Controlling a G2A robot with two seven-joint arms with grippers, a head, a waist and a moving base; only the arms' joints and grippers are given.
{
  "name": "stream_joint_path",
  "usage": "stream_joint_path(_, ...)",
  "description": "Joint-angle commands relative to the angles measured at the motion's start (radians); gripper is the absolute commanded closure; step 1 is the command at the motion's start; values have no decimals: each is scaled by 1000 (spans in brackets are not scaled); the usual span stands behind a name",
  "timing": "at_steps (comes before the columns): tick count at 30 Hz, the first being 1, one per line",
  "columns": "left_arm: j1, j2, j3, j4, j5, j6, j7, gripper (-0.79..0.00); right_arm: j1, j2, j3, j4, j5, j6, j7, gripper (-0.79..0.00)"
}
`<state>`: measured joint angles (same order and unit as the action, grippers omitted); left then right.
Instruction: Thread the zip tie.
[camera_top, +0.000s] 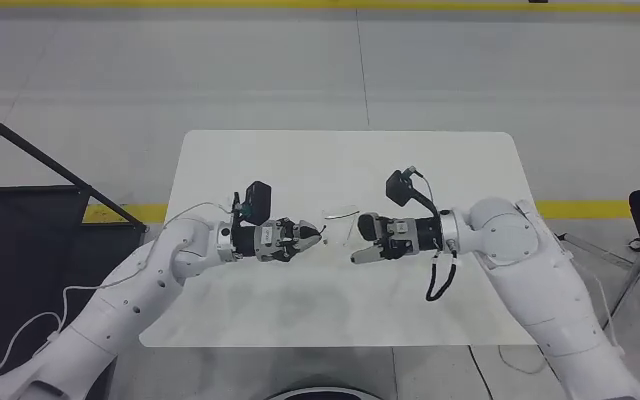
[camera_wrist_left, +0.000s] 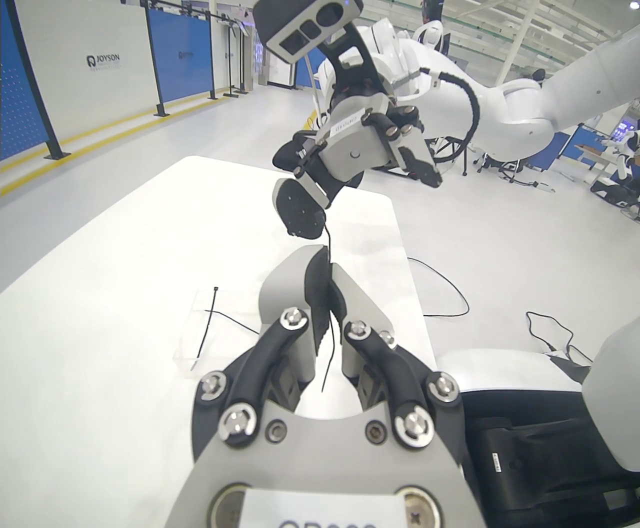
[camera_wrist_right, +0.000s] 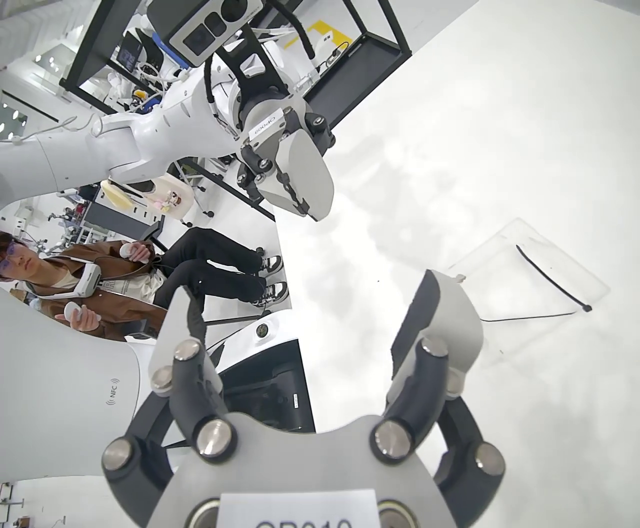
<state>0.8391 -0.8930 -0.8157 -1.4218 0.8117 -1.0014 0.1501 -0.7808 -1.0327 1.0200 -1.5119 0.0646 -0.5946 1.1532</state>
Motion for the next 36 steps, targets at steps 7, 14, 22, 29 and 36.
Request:
stream_joint_path(7, 21, -8, -9, -37, -50, 50, 9, 0, -20, -3, -14, -11, -5, -17, -44, -785)
stream_joint_path(14, 28, -52, 8, -6, -177, 77, 161, 0, -92, -3, 1, -14, -90, -169, -219, -785)
stream_joint_path(22, 25, -65, 19, 12, -170, 93, 176, 0, -107, -3, 3, -18, -113, -184, -239, -785)
stream_joint_path(29, 45, -74, 19, -24, -193, 127, 148, 0, -119, -11, -9, -40, -164, -211, -336, -785)
stream_joint_path(36, 52, -103, 31, -31, -222, 159, 154, 0, -115, -31, -46, -13, -258, -234, -474, -536)
